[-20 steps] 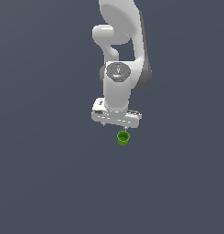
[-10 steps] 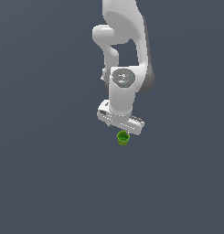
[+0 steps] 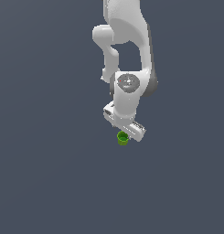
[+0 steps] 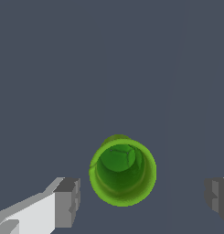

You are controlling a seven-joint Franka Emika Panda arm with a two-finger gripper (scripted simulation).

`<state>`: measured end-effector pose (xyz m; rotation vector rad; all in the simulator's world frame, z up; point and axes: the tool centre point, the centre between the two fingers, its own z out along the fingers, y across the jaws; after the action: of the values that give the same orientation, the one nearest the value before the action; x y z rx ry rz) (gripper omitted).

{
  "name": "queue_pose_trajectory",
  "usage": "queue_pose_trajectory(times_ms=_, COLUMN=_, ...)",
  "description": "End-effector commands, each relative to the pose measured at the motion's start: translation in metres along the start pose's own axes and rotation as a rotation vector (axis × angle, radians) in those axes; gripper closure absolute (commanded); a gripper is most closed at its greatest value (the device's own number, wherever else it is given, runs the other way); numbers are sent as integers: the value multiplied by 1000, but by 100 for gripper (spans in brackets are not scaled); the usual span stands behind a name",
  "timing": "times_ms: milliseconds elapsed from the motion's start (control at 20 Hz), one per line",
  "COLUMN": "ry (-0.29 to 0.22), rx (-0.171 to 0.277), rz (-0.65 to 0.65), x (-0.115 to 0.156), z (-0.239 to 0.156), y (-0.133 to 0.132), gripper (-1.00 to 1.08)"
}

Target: Pick up the object and move it to a goal position.

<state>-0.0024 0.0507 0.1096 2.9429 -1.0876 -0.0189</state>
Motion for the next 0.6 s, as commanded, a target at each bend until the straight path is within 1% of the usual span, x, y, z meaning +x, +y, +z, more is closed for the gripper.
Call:
queue_pose_trajectory(times_ms=0, ry=2, rx=2, rz=62, x=-2, z=4, y=-3, gripper=-92)
queue_pose_trajectory(times_ms=250, ry=5, rx=6, rz=157, x=-6, z=11, y=-9, gripper=-92)
queue_pose_trajectory(times_ms=550, ry=8, rx=8, rz=227, x=-8, z=15, y=-13, gripper=-92)
